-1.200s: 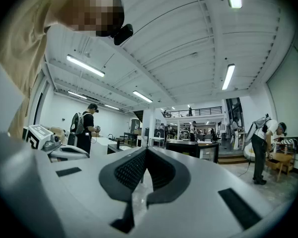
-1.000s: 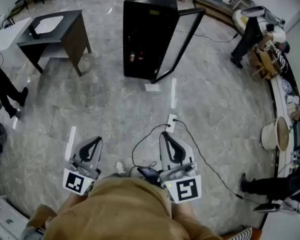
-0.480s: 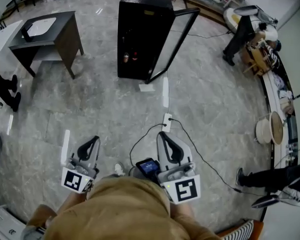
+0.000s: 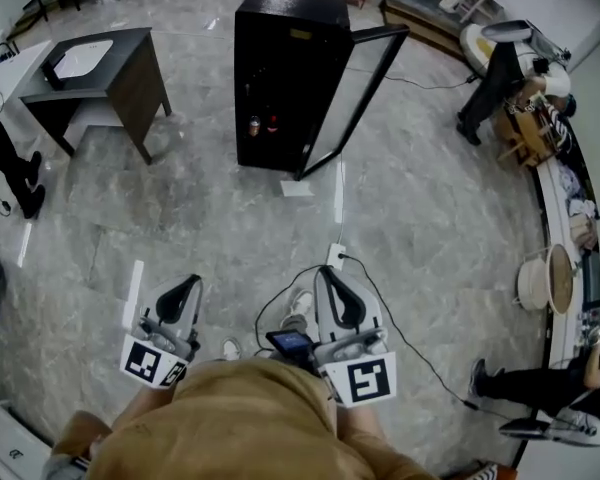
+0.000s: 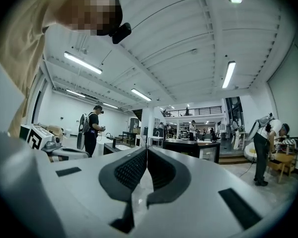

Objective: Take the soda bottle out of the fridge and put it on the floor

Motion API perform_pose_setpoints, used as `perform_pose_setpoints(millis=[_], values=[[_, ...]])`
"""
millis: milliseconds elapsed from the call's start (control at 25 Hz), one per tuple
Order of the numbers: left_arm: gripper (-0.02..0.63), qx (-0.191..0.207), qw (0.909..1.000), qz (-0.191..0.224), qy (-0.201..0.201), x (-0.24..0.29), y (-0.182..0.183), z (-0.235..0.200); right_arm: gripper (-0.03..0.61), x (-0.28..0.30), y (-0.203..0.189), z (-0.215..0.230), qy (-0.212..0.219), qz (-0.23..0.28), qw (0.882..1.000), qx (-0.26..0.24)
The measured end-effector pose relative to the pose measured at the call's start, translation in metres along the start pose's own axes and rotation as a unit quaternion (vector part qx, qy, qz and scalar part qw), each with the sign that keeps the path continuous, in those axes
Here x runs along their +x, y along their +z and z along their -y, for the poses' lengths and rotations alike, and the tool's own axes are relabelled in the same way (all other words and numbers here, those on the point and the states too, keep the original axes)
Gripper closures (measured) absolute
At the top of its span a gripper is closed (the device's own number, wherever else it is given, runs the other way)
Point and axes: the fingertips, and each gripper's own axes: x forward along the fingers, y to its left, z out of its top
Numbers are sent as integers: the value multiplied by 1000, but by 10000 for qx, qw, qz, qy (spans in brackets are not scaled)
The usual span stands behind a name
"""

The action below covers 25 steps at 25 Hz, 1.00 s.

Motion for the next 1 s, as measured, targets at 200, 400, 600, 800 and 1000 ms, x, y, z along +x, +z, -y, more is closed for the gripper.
perform_pose_setpoints(millis=[200, 400, 600, 800, 1000], values=[[612, -89, 9998, -104, 173, 85, -10, 5, 577, 44, -4, 77, 194, 111, 9997, -97], [612, 73, 9989, 75, 461, 178, -8, 4, 577, 96, -6, 152, 500, 200, 9985, -93], [612, 108, 9970, 88, 756, 242, -13, 3, 577, 125, -11, 216, 637, 312, 9975, 79], [612, 315, 9928, 129, 1145, 272, -6, -8, 577, 152, -20, 241, 996, 300, 9944, 205], [612, 493, 9891, 125, 1384, 283, -3, -25, 578, 177, -18, 245, 1282, 342, 9910, 166]])
